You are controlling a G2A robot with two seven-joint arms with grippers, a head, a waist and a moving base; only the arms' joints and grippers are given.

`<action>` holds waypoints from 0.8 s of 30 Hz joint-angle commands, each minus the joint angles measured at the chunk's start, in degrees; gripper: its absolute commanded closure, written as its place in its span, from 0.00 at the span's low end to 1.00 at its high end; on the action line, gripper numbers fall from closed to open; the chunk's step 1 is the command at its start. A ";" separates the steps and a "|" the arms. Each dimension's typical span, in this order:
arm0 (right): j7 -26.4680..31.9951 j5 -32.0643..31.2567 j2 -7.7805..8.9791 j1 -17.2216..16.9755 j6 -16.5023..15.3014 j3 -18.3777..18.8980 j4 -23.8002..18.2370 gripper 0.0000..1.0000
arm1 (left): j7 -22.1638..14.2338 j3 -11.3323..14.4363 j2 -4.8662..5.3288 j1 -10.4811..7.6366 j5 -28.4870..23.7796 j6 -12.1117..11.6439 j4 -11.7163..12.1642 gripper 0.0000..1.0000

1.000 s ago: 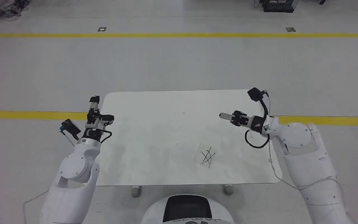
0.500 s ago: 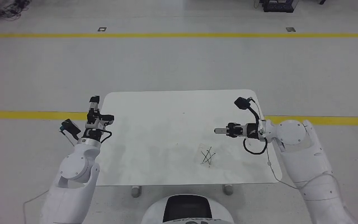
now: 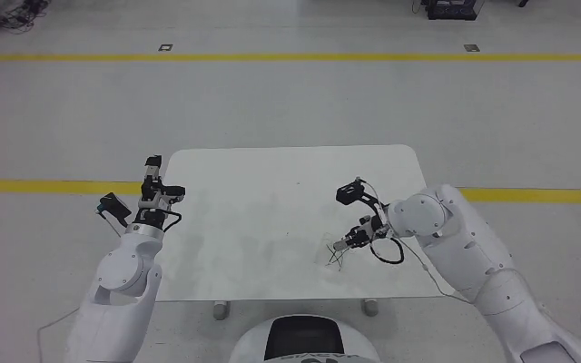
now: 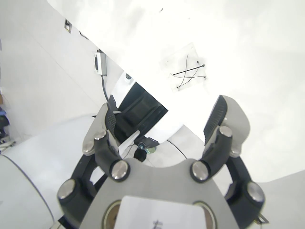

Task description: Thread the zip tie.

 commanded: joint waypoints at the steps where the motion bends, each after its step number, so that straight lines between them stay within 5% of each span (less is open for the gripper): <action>1: 0.01 0.02 -0.01 -0.02 0.02 0.55 -0.01 0.00 | 0.00 0.00 0.00 0.00 0.00 0.00 0.00 0.00; 11: 0.01 -2.10 -0.08 0.16 0.02 -0.59 -1.27 0.00 | 0.00 0.00 0.00 0.00 0.00 0.00 0.00 0.00; 18: 0.01 -11.97 -1.79 5.84 23.20 -13.13 -0.07 0.00 | 0.00 0.00 0.00 0.00 0.00 0.00 0.00 0.00; 24: 0.01 -9.35 -5.34 10.04 23.98 -16.46 11.92 0.00 | 0.00 0.00 0.00 0.00 0.00 0.00 0.00 0.00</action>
